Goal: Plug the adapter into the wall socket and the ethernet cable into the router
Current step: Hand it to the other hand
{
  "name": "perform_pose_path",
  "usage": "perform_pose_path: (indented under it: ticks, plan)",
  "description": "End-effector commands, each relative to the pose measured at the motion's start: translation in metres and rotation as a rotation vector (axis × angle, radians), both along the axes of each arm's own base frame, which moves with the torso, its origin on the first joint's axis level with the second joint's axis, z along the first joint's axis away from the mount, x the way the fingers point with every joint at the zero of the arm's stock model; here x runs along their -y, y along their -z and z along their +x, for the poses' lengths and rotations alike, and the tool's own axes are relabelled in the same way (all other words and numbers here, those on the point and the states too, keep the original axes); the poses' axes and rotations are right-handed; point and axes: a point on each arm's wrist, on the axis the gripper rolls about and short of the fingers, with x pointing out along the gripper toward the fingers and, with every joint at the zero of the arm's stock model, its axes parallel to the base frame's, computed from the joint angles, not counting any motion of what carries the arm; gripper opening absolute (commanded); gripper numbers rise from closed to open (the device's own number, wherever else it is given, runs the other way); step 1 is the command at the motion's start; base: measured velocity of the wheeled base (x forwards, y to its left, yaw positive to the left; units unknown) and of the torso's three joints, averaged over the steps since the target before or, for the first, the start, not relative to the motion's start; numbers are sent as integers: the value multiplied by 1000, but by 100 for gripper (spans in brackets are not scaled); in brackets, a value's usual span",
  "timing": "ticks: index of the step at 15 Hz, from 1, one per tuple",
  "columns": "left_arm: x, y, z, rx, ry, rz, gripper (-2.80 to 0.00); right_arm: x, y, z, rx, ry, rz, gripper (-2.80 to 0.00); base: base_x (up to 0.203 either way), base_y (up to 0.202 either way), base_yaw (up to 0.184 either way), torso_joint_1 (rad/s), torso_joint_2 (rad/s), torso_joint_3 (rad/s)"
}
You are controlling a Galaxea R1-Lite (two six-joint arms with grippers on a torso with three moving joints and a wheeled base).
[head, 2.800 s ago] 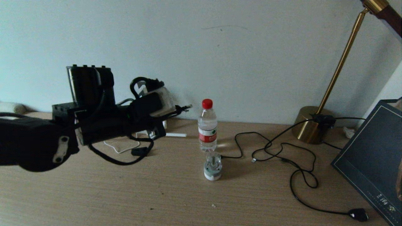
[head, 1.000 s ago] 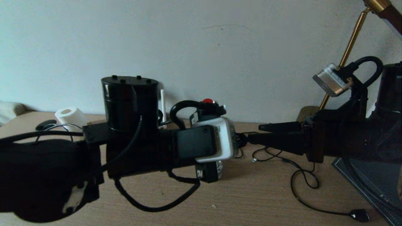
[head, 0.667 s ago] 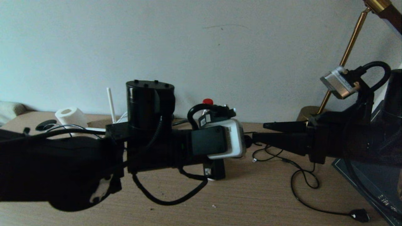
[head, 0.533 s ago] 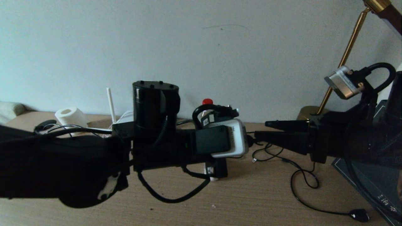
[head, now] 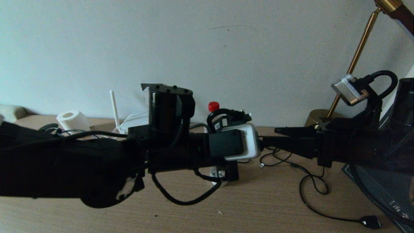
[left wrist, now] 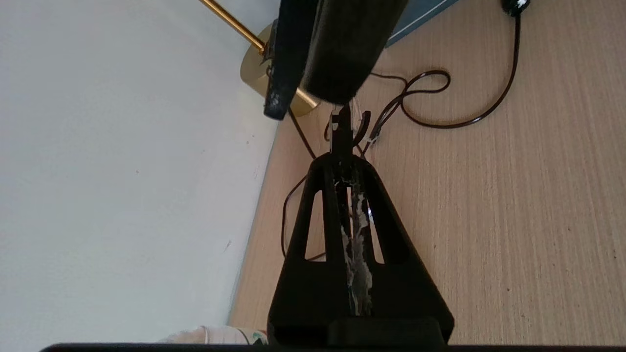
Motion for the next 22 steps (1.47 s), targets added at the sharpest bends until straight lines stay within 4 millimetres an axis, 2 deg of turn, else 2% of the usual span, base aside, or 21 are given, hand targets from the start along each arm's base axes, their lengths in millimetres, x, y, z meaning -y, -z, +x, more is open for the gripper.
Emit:
perform_pose_path:
  ticks: [1, 10, 11, 12, 22]
  plan:
    - [-2, 0, 2, 6, 1, -1, -280, 0, 0, 0, 1, -4, 2, 0, 0, 0, 0, 0, 0, 0]
    - [-12, -8, 3, 2, 60, -24, -280, 0, 3, -3, -12, -52, 5, 0, 0, 0, 0, 0, 0, 0]
    - [-12, -8, 3, 2, 59, -23, -280, -1, 3, -3, -11, -54, 6, -90, 0, 0, 0, 0, 0, 0]
    - [-12, -8, 3, 3, 59, -24, -280, 0, 3, -3, -11, -54, 4, -280, 0, 0, 0, 0, 0, 0]
    - [-9, -4, 4, -3, 66, -18, -280, -5, 3, -6, -9, -77, 2, -280, 0, 0, 0, 0, 0, 0]
